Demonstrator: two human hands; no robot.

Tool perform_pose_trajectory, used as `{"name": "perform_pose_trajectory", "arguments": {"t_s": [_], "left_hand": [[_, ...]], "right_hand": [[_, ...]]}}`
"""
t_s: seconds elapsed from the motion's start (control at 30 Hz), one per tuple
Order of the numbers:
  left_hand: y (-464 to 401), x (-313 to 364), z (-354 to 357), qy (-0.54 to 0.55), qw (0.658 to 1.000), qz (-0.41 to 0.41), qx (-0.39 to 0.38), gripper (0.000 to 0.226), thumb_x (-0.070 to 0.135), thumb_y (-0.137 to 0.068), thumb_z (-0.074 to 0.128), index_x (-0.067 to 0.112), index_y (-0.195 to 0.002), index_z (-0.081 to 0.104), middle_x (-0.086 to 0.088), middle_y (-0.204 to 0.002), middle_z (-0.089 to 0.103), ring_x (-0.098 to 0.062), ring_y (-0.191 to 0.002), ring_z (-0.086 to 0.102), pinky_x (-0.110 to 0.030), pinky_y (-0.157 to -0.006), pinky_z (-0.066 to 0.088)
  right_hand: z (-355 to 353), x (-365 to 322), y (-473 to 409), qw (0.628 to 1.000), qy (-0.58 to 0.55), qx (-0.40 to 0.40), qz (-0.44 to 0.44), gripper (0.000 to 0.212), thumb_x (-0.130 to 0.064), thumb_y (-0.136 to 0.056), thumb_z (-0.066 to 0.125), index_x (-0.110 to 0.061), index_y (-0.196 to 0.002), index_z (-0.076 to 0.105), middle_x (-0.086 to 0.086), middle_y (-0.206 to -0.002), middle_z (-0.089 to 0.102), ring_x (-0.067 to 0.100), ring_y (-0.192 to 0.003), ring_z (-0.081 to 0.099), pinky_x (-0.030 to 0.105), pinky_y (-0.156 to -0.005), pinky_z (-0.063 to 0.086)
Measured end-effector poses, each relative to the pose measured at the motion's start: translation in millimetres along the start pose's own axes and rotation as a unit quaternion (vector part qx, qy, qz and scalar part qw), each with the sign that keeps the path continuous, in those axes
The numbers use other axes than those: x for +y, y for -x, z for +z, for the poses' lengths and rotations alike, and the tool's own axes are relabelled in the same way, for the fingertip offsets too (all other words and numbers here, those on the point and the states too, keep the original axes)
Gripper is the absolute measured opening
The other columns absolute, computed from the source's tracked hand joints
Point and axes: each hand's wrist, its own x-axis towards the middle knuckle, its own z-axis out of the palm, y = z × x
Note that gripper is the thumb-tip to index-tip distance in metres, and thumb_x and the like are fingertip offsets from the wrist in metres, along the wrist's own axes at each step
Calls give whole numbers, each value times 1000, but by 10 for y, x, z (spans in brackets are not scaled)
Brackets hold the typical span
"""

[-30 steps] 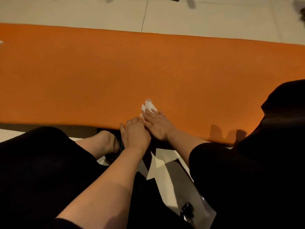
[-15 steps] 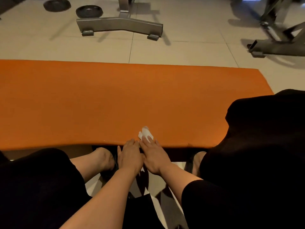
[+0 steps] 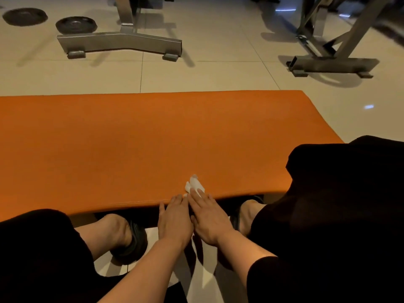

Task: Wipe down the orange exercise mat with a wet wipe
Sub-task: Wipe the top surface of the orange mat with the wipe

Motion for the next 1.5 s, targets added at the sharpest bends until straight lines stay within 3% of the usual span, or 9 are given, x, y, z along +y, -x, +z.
{"name": "perform_pose_trajectory", "arguments": {"t_s": [0.27, 0.5, 0.6, 0.8, 0.93, 1.03, 1.27, 1.37, 1.5], "left_hand": [[-99, 141, 49, -4, 1000, 5, 24, 63, 11, -94, 45, 15, -152, 23, -2, -160, 18, -15, -148, 12, -43, -120, 1], [-156, 107, 94, 39, 999, -1, 31, 55, 15, -99, 39, 21, -152, 25, 2, -159, 21, -12, -147, 13, -44, -121, -2], [-193, 111, 55, 43, 999, -3, 28, 62, 8, -93, 48, 21, -151, 29, 0, -159, 21, -15, -147, 14, -45, -120, -4], [-316, 107, 63, 47, 998, -2, 38, 56, 10, -95, 46, 21, -149, 34, 1, -158, 25, -14, -146, 16, -46, -119, -3], [-419, 22, 39, 62, 997, -20, 51, 51, 13, -98, 42, 24, -147, 36, 2, -156, 28, -13, -146, 18, -46, -119, -2], [-498, -61, 38, 44, 997, -29, 48, 51, 13, -96, 44, 24, -146, 38, 3, -156, 30, -14, -146, 19, -46, -119, -1], [-763, -4, 2, 29, 999, -17, 34, 40, 10, -95, 44, 18, -134, 50, -1, -154, 33, -15, -144, 23, -48, -118, 0], [-871, 50, -17, 23, 999, -15, 21, 38, 11, -94, 45, 18, -130, 52, -1, -153, 35, -15, -143, 25, -50, -118, 1], [-988, -4, -15, 16, 1000, -23, -3, 40, 21, -98, 43, 22, -138, 46, 1, -154, 34, -14, -144, 24, -50, -118, 3]], "right_hand": [[-89, 319, 119, 970, -28, 81, 226, 52, -34, -106, 21, -15, -154, 21, 2, -162, 12, 23, -150, -1, 38, -121, -6], [-108, 118, -105, 985, -156, 34, 72, 55, -30, -105, 32, -17, -156, 14, -2, -163, 7, 14, -149, 7, 25, -117, -4], [-139, 287, -121, 991, -102, 12, 80, 53, -38, -106, 25, -21, -155, 18, -6, -163, -1, 14, -149, 7, 34, -121, 1], [-177, 275, -218, 986, -24, 65, 153, 50, -33, -106, 18, -16, -152, 29, 5, -160, 21, 18, -149, 10, 39, -120, -8], [-89, 135, -311, 996, -56, 55, 51, 54, -22, -104, 30, -13, -155, 16, 6, -163, 5, 19, -150, 4, 29, -115, -15], [-121, 254, -390, 1000, 2, 20, 1, 59, -15, -101, 36, -15, -156, 13, 2, -163, 5, 17, -150, 3, 32, -116, -14], [-323, 858, -378, 963, 40, 29, 264, 57, -18, -101, 30, -9, -154, 15, 7, -163, 8, 20, -150, 6, 40, -121, -4], [-255, 620, -544, 982, -36, 46, 177, 51, -25, -106, 22, -8, -154, 17, 9, -162, 12, 20, -149, 10, 33, -120, -4], [-205, 393, -669, 999, -36, -21, 4, 52, -27, -107, 21, -11, -155, 11, 5, -163, 3, 16, -150, 0, 28, -115, -14]]}}
